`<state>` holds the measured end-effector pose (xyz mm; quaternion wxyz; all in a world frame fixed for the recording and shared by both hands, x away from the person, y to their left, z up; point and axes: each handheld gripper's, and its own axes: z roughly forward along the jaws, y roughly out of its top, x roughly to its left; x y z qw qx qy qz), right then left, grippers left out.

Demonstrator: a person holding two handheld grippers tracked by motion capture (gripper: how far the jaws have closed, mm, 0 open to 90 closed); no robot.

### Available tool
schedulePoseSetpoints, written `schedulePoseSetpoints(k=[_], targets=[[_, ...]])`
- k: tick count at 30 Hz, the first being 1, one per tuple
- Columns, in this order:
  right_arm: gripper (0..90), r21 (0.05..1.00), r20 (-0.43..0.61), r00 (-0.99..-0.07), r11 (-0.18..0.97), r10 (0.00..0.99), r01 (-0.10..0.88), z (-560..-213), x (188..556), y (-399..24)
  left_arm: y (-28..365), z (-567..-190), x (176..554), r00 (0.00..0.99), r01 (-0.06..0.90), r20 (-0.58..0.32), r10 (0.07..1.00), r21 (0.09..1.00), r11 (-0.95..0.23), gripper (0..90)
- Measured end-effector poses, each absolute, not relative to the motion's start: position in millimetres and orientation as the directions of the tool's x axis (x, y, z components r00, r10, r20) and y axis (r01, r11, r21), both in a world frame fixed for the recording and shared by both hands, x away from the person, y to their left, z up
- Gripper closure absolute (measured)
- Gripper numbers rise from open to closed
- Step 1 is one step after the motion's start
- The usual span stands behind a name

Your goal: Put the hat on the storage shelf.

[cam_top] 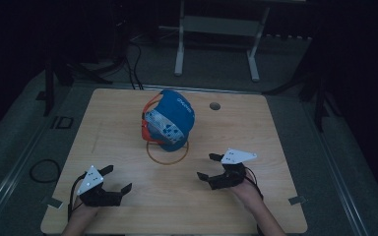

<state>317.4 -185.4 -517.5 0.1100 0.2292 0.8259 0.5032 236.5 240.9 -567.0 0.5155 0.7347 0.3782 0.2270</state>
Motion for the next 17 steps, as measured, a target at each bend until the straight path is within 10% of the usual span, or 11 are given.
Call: schedulePoseSetpoints(k=[17], targets=[[15.9, 0.853, 0.075, -0.853, 0.41, 0.517, 0.323, -547.8, 314.8, -201.5, 240.7, -567.3, 236.8, 0.613, 0.322, -0.058, 0.788, 0.929, -0.182, 2.8]])
